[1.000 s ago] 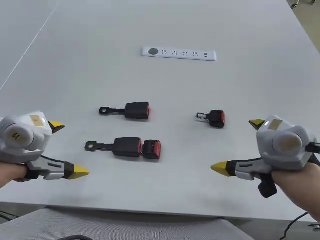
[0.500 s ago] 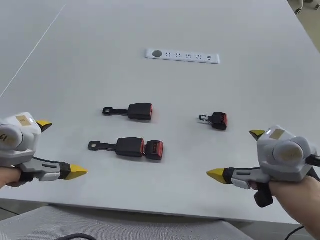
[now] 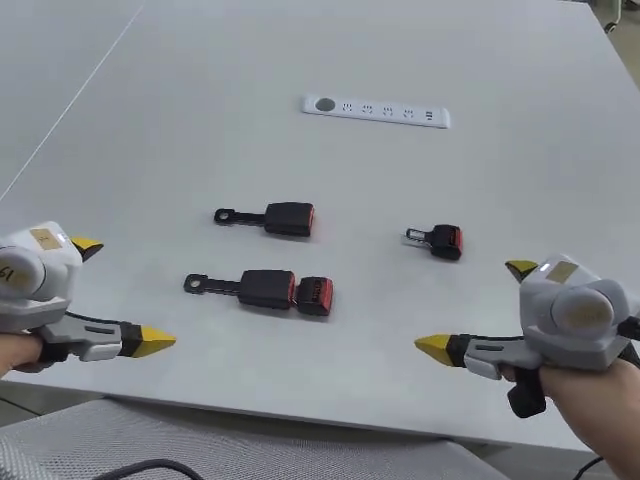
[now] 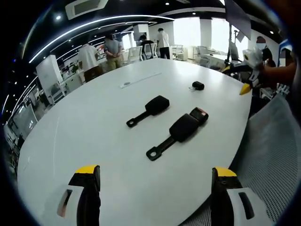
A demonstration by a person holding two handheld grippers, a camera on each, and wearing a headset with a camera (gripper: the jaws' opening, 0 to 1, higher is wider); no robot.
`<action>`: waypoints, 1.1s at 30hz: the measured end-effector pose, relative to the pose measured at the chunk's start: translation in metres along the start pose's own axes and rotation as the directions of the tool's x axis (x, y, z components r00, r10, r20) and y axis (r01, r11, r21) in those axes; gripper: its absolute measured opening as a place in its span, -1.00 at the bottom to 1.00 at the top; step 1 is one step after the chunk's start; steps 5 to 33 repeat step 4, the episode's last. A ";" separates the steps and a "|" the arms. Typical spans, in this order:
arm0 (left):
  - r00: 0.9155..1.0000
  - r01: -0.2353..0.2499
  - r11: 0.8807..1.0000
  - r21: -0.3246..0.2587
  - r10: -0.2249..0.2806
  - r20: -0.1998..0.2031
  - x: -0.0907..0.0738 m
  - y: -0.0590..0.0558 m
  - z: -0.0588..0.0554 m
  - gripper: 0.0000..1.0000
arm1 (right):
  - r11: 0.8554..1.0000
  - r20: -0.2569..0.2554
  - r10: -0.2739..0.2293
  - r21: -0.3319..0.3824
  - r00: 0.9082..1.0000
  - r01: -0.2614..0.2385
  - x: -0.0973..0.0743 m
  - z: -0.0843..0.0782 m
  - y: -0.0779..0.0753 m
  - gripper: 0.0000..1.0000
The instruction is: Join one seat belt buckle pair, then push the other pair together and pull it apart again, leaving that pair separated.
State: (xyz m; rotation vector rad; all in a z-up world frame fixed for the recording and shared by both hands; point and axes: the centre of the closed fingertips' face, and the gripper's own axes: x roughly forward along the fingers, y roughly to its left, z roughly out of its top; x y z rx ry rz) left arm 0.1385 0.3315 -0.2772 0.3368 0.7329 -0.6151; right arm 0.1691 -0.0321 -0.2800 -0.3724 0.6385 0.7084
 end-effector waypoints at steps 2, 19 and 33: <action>1.000 0.006 1.000 0.003 -0.006 -0.003 0.000 -0.002 -0.001 1.00 | 1.000 0.006 -0.002 -0.008 1.000 0.002 -0.001 0.002 0.000 1.00; 1.000 0.010 1.000 0.009 -0.010 -0.007 0.000 -0.003 -0.003 1.00 | 1.000 0.005 -0.003 -0.005 1.000 0.003 0.000 0.001 0.000 1.00; 1.000 0.010 1.000 0.009 -0.010 -0.007 0.000 -0.003 -0.003 1.00 | 1.000 0.005 -0.003 -0.005 1.000 0.003 0.000 0.001 0.000 1.00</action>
